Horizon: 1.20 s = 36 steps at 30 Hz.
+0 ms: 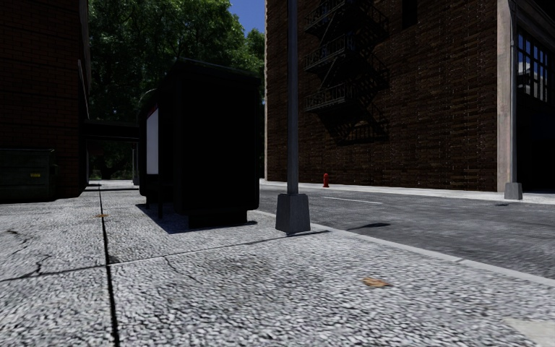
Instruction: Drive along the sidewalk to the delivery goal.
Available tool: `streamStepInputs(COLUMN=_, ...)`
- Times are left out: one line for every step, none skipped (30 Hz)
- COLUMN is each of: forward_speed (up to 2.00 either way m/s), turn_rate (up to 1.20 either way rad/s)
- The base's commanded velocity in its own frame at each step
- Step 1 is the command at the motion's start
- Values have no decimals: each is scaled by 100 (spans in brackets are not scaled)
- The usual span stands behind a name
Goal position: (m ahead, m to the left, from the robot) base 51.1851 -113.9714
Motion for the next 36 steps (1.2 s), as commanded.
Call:
streamStepInputs(forward_speed=0, turn_rate=0)
streamStepInputs(forward_speed=0, turn_rate=0)
streamStepInputs(forward_speed=0, turn_rate=0)
streamStepInputs(forward_speed=0, turn_rate=0)
streamStepInputs(forward_speed=0, turn_rate=0)
streamStepInputs(forward_speed=0, turn_rate=0)
streamStepInputs(forward_speed=0, turn_rate=0)
streamStepInputs(forward_speed=0, turn_rate=0)
streamStepInputs(forward_speed=0, turn_rate=0)
streamStepInputs(forward_speed=0, turn_rate=0)
streamStepInputs(forward_speed=0, turn_rate=0)
streamStepInputs(forward_speed=0, turn_rate=0)
streamStepInputs(forward_speed=0, turn_rate=0)
streamStepInputs(forward_speed=0, turn_rate=0)
streamStepInputs(forward_speed=0, turn_rate=0)
streamStepInputs(forward_speed=0, turn_rate=0)
streamStepInputs(forward_speed=0, turn_rate=0)
streamStepInputs(forward_speed=0, turn_rate=0)
streamStepInputs(forward_speed=0, turn_rate=0)
streamStepInputs(forward_speed=0, turn_rate=0)
streamStepInputs(forward_speed=0, turn_rate=0)
streamStepInputs(forward_speed=0, turn_rate=0)
streamStepInputs(forward_speed=0, turn_rate=0)
streamStepInputs(forward_speed=0, turn_rate=0)
streamStepInputs(forward_speed=0, turn_rate=0)
streamStepInputs(forward_speed=0, turn_rate=0)
streamStepInputs(forward_speed=0, turn_rate=0)
streamStepInputs(forward_speed=0, turn_rate=0)
streamStepInputs(forward_speed=0, turn_rate=0)
streamStepInputs(forward_speed=0, turn_rate=0)
streamStepInputs(forward_speed=0, turn_rate=7)
streamStepInputs(forward_speed=0, turn_rate=7)
streamStepInputs(forward_speed=0, turn_rate=52)
streamStepInputs(forward_speed=0, turn_rate=69)
streamStepInputs(forward_speed=0, turn_rate=90)
streamStepInputs(forward_speed=0, turn_rate=90)
